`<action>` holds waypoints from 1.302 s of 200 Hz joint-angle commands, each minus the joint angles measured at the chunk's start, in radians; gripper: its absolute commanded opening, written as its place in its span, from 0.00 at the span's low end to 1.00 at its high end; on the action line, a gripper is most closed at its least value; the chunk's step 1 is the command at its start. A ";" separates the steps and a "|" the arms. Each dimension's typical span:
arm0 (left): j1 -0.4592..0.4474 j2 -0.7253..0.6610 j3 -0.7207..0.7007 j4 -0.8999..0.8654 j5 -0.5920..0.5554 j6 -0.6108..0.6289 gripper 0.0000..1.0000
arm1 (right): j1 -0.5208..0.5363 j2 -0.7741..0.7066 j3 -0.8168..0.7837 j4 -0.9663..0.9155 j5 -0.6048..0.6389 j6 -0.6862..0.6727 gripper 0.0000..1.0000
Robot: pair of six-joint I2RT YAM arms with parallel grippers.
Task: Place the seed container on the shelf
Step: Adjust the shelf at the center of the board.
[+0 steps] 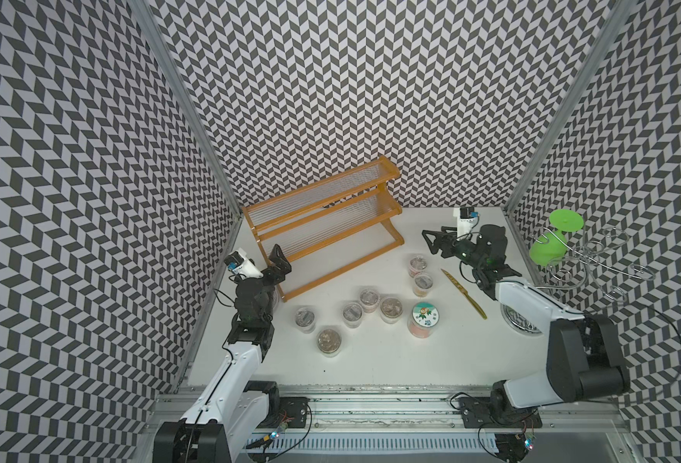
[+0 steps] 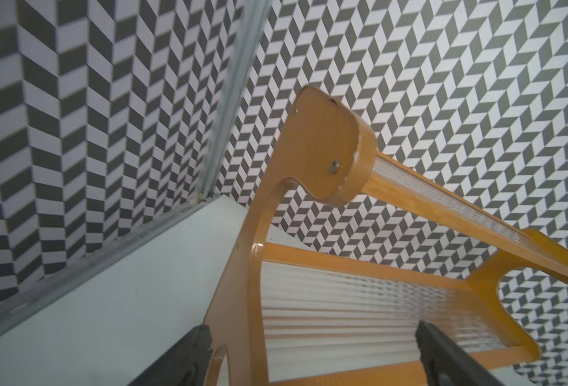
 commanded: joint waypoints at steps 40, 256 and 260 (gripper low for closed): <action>0.005 0.043 0.129 -0.265 0.196 -0.071 1.00 | 0.038 0.426 0.524 -0.242 -0.016 -0.005 0.72; 0.003 0.030 0.165 -0.339 0.305 -0.037 1.00 | 0.107 0.657 0.847 -0.302 0.242 -0.148 0.32; 0.003 0.030 0.164 -0.340 0.306 -0.037 1.00 | 0.107 0.643 0.831 -0.297 0.249 -0.158 0.31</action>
